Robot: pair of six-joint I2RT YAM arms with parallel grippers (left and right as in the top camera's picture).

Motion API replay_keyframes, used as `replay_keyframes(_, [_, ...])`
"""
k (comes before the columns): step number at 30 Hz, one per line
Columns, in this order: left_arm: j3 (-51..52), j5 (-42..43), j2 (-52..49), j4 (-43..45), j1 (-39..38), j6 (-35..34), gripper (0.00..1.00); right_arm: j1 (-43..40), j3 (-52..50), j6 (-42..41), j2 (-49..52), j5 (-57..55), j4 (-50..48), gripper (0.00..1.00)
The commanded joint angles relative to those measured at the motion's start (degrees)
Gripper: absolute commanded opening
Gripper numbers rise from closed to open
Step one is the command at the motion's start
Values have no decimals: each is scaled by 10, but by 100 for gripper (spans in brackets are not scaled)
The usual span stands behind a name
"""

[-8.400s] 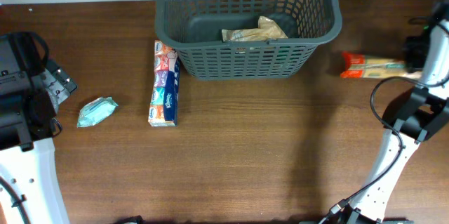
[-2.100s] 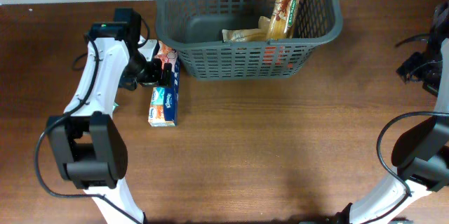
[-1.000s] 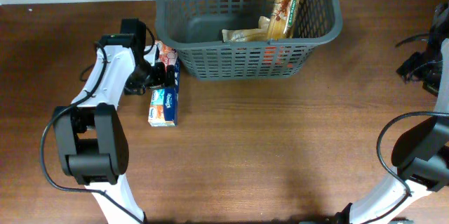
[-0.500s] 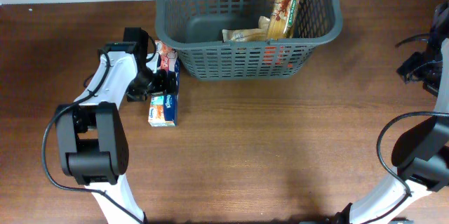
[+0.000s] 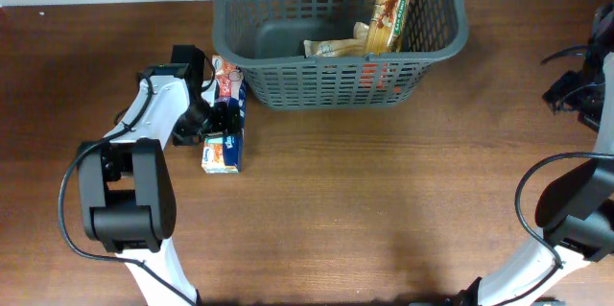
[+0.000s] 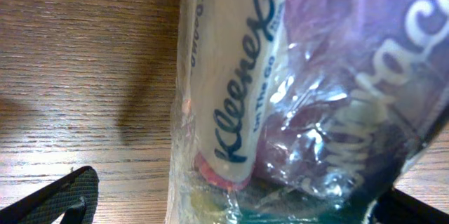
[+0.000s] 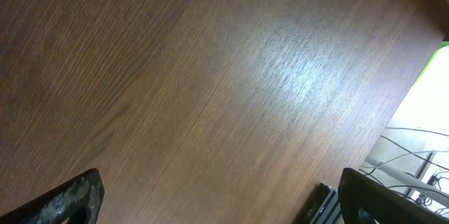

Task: Pack container
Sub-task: 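Close the left gripper on the tissue packs and lift them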

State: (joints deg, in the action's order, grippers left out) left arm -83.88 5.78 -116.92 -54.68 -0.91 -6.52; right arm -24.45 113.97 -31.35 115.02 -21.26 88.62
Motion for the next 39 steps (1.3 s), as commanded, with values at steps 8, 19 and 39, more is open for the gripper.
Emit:
replay_keyframes(8, [8,21,-5,18,-2,21,99,-3,-3,-7,-4,3,0,99])
replay_keyframes(19, [8,21,-5,41,-2,30,99,-3,-3,-7,-4,3,0,99])
replay_keyframes(39, [8,30,-53,50,-2,34,97,-3,-3,-7,-4,3,0,99])
